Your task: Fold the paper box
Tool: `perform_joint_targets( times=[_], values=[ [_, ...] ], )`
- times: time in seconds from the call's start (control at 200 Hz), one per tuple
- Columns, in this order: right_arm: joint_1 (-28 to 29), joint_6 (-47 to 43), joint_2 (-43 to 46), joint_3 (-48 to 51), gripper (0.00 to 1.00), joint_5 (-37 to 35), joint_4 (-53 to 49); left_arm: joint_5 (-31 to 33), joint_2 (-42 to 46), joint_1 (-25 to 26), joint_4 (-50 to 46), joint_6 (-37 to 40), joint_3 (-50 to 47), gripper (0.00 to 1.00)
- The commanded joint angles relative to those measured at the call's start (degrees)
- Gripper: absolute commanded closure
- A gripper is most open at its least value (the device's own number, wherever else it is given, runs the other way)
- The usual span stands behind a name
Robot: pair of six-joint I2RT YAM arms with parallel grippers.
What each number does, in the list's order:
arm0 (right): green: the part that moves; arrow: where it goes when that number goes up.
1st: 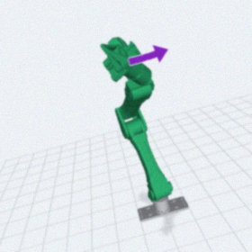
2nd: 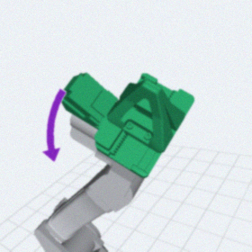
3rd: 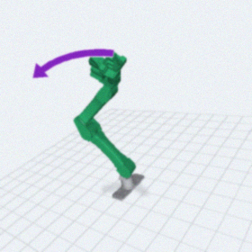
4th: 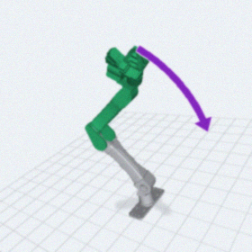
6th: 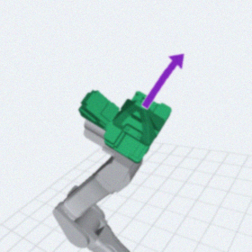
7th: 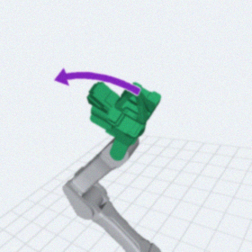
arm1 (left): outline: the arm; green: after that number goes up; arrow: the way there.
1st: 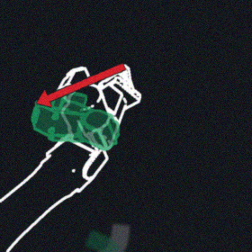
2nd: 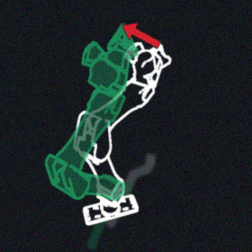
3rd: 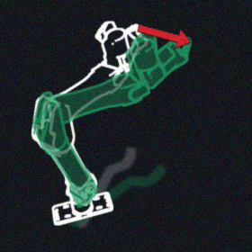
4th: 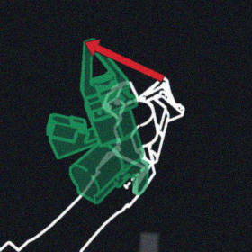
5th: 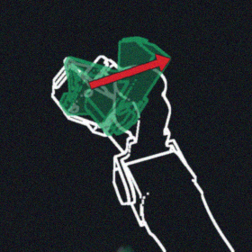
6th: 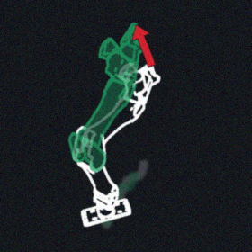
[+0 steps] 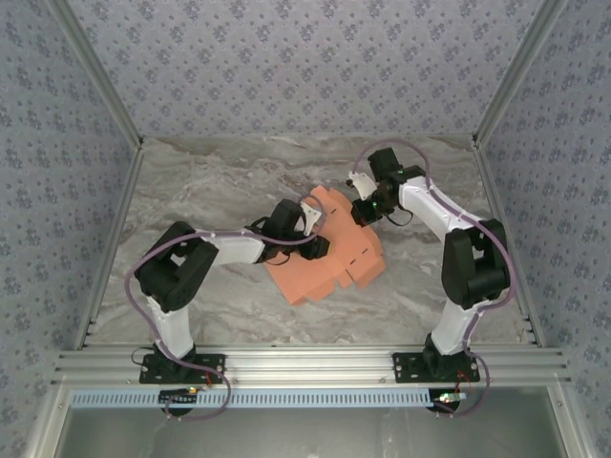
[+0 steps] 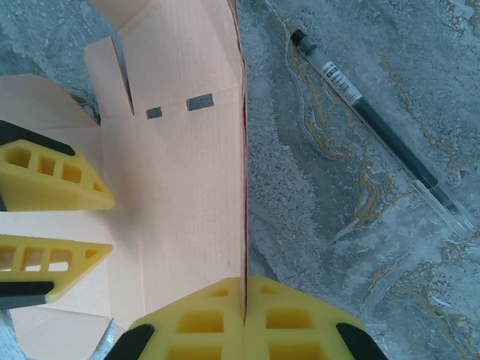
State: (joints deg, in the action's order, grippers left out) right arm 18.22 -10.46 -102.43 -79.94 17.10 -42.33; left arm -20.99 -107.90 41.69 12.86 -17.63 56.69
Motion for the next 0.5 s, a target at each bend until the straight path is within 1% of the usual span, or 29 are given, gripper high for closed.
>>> perform_joint_targets(
  times=[0.0,0.105,0.2,0.29,0.4,0.495],
  values=[
    [-0.6,0.9,-1.1,-2.1,1.00,-0.8,-2.5,0.9,-1.5,0.1,1.1,1.2,1.5,0.68],
    [-0.6,1.0,-1.5,-2.4,1.00,-0.5,-2.4,0.8,-3.6,0.1,1.2,1.1,2.3,0.69],
    [-0.5,1.2,-1.8,-2.5,1.00,-0.9,-2.3,0.7,-5.0,0.1,1.9,0.5,2.3,0.74],
    [-0.5,1.7,-1.5,-2.8,1.00,-1.2,-2.3,0.5,-5.4,0.1,3.7,-0.2,0.8,0.78],
    [0.2,2.5,-1.0,-3.0,1.00,-0.8,-1.5,0.6,-6.3,0.1,5.5,-1.3,-0.8,0.81],
    [1.4,3.8,0.0,-2.5,1.00,0.1,-0.7,0.7,-7.3,0.1,9.0,-3.4,-2.8,0.84]
  ],
)
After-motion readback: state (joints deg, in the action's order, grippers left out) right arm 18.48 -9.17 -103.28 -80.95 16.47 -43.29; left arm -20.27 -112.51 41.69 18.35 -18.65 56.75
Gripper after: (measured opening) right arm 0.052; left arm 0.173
